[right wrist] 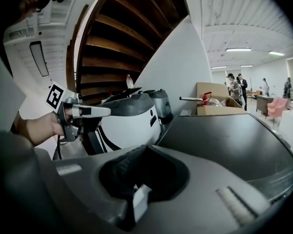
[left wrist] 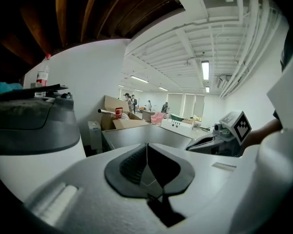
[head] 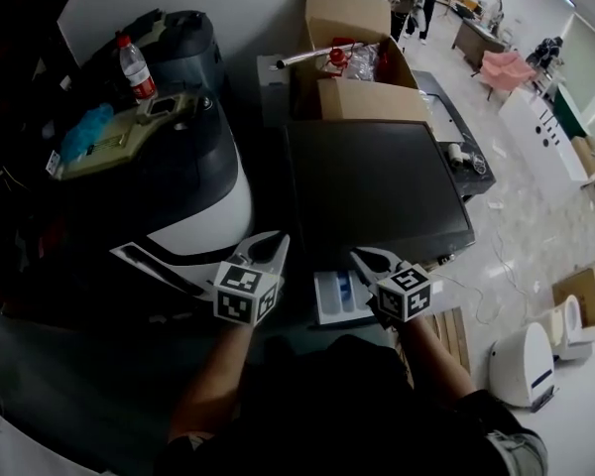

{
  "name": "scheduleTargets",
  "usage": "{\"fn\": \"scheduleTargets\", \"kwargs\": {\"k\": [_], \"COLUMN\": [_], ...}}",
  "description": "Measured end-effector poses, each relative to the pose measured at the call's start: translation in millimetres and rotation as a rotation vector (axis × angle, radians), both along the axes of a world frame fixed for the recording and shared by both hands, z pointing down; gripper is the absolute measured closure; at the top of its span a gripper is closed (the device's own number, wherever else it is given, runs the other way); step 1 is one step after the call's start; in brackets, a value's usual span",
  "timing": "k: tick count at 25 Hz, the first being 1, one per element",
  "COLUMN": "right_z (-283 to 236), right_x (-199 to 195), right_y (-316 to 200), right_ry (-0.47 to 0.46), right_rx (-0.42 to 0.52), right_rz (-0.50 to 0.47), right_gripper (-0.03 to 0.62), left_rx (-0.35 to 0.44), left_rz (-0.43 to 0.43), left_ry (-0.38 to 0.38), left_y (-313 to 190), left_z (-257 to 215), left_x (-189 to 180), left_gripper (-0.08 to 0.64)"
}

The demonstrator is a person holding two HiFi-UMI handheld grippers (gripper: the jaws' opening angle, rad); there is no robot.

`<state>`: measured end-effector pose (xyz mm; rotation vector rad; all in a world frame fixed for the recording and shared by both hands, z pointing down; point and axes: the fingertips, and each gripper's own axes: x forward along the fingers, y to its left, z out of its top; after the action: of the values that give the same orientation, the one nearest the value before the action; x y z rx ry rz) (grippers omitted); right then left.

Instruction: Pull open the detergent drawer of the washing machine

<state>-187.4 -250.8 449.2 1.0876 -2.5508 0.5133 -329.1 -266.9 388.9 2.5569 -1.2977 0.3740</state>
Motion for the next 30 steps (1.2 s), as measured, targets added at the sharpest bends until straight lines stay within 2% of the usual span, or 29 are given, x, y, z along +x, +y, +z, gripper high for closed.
{"fn": "scheduleTargets", "kwargs": {"k": [6,9,11,16,20,25,30], "right_z": [-39.5,-78.2,-110.4,-147.6,-168.2,-166.8,-153.8], "right_x": [-18.0,-11.1,-1.1,42.6,70.4,88.5,96.8], "right_y": [-17.6,-22.0,-25.8,-42.5,-52.1,-57.5,-63.5], "right_ry": [-0.05,-0.15,-0.202,-0.158,-0.173,-0.213,-0.176], "right_rx": [0.083,0.13,0.197,0.329,0.399,0.4,0.4], "right_rz": [-0.022,-0.007,-0.006,-0.013,0.011,0.007,0.0], "right_gripper": [0.589,0.59,0.591,0.591,0.591,0.591,0.592], "left_rx": [0.037,0.061,0.088,0.137,0.185,0.214,0.217], "left_rz": [-0.043,-0.084,-0.109,-0.155,-0.154,-0.163,-0.161], "left_ry": [0.022,0.037,0.044,0.075,0.048,0.04,0.034], "left_y": [-7.6,-13.1,-20.6,-30.4,-36.4,-45.2,-54.4], "left_z": [-12.5,-23.2,-32.9,-57.0,-70.5,-78.1,-78.1], "left_x": [-11.7,-9.3,-1.8,30.2,56.3,77.4,85.3], "left_gripper": [0.545,0.546,0.548,0.549,0.55,0.551,0.551]}}
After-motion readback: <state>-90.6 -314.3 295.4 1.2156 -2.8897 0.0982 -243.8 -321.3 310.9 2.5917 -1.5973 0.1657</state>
